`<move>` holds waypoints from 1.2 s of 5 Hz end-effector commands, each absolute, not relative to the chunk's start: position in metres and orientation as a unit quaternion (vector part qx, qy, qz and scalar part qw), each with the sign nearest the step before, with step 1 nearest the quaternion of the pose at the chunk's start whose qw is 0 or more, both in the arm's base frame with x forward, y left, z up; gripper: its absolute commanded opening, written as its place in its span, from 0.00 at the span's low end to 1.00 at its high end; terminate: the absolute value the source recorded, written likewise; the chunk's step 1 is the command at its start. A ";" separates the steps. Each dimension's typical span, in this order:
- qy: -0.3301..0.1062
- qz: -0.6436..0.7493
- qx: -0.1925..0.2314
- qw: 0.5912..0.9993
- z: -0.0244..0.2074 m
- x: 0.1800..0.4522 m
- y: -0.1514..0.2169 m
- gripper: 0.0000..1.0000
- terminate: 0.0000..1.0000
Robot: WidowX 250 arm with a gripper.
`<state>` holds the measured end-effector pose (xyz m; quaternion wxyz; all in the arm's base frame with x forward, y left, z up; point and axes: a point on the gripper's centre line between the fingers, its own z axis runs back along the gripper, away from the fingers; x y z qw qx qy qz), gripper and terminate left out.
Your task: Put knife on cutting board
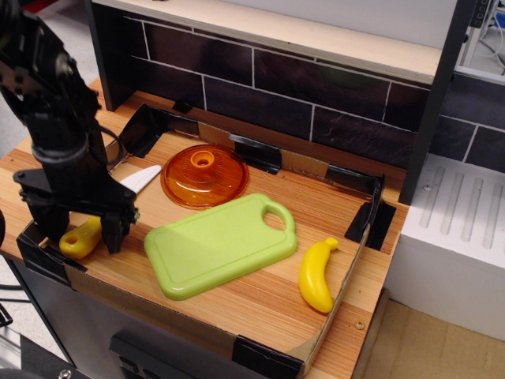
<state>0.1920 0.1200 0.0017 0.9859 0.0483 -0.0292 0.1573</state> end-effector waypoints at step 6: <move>-0.092 0.186 0.050 0.977 0.054 0.204 0.111 0.00 0.00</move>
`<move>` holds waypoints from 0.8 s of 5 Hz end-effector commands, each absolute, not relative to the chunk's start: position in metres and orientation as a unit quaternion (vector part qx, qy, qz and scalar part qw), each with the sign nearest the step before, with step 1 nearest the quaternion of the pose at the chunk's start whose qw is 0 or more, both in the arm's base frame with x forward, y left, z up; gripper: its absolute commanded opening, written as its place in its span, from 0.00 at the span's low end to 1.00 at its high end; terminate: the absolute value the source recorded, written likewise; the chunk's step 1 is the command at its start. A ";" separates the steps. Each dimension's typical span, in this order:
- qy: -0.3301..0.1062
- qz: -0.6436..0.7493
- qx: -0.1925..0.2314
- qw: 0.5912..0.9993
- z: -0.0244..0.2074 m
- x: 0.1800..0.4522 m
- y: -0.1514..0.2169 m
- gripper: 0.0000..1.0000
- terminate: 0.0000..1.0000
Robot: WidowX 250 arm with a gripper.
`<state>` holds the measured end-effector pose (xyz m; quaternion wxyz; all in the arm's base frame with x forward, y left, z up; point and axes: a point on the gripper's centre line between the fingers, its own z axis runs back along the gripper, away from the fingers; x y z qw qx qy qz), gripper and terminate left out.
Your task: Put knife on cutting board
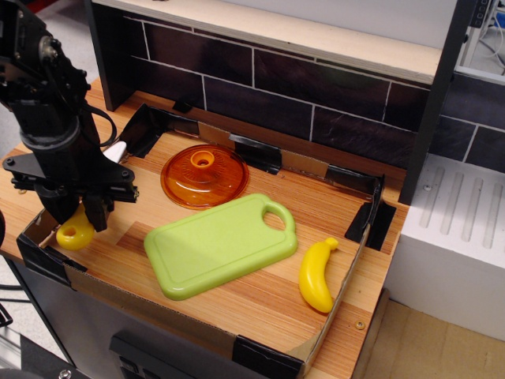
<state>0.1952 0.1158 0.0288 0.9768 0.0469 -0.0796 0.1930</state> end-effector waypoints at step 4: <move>-0.128 -0.157 0.082 0.976 0.068 0.204 0.048 0.00 0.00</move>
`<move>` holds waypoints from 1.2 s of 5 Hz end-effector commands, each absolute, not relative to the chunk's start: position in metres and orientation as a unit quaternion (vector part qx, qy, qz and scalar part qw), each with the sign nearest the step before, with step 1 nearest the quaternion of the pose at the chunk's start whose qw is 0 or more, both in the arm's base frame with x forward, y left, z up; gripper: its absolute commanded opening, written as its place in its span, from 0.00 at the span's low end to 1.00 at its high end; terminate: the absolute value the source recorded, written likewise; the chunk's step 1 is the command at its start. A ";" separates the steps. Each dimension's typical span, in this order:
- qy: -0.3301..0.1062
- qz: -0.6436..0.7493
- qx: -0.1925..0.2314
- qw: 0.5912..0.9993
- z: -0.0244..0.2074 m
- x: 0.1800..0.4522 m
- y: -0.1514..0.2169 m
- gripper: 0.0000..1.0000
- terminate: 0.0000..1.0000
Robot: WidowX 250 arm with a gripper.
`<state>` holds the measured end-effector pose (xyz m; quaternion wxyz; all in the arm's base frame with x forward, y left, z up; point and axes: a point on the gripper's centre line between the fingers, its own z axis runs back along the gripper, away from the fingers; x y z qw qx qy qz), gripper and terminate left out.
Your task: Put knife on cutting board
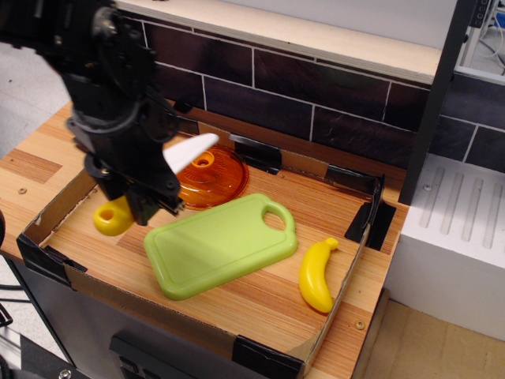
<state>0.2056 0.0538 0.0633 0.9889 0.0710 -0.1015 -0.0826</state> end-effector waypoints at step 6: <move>-0.078 -0.190 0.060 0.977 0.036 0.219 0.023 1.00 0.00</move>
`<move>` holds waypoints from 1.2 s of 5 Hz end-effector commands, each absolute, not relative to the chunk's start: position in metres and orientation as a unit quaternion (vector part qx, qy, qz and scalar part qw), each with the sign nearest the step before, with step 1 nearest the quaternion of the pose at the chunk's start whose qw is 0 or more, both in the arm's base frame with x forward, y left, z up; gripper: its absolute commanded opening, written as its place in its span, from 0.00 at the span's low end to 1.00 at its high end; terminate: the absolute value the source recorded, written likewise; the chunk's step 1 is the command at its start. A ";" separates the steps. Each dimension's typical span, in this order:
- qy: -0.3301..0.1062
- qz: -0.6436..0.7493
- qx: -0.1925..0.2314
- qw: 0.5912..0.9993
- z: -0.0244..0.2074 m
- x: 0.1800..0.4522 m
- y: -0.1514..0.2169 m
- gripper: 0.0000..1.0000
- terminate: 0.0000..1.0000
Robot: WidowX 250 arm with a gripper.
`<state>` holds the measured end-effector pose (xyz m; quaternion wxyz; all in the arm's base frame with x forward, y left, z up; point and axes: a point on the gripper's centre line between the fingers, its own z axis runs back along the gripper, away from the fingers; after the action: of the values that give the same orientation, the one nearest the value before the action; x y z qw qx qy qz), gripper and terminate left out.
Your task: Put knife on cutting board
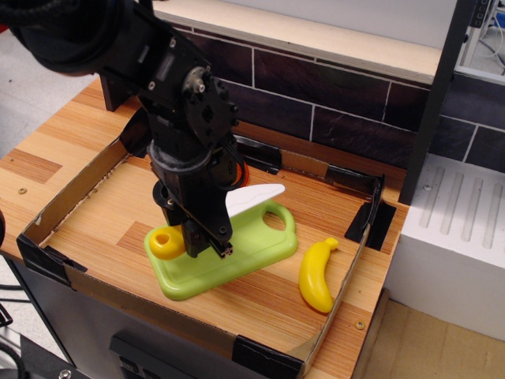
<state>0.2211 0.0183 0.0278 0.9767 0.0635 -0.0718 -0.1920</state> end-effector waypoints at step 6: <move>-0.152 0.130 0.062 0.978 0.125 0.248 0.061 1.00 0.00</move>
<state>0.2520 0.0587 0.1140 0.9813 0.0587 -0.1307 0.1289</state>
